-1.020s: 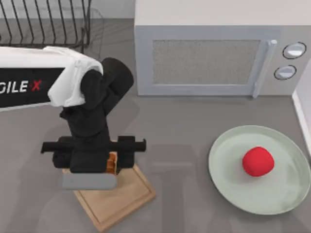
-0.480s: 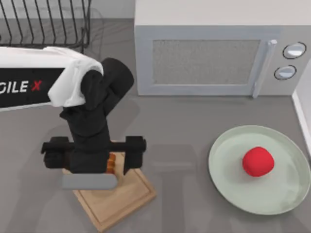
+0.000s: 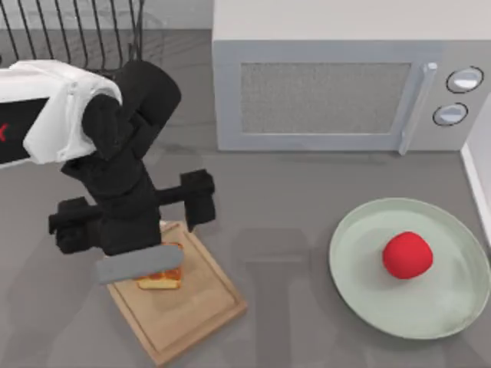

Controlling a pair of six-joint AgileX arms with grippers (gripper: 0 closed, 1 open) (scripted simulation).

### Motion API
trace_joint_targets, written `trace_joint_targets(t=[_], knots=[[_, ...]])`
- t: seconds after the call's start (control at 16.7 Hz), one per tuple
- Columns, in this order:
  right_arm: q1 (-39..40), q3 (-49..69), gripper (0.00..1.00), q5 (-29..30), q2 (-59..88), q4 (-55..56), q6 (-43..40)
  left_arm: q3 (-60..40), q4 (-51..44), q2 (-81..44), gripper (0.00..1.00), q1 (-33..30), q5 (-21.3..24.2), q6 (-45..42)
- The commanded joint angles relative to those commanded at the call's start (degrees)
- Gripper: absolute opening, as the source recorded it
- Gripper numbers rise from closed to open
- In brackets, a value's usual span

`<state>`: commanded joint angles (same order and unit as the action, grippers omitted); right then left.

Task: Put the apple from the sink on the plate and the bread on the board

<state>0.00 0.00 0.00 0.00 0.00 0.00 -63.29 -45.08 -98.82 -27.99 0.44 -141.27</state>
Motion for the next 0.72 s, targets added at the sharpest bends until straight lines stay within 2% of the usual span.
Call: trace_joint_targets(t=[0.36, 0.54, 0.72], knots=[[0.0, 0.0, 1.00, 0.0, 0.0, 0.0, 0.0, 10.9, 12.9, 20.2, 1.00, 8.6, -0.6, 26.7], [0.0, 0.0, 1.00, 0.0, 0.0, 0.0, 0.0, 19.5, 19.6, 32.4, 1.00, 13.2, -0.7, 45.4], [0.0, 0.0, 1.00, 0.0, 0.0, 0.0, 0.0, 29.4, 25.7, 45.6, 1.00, 17.6, -0.6, 67.9]])
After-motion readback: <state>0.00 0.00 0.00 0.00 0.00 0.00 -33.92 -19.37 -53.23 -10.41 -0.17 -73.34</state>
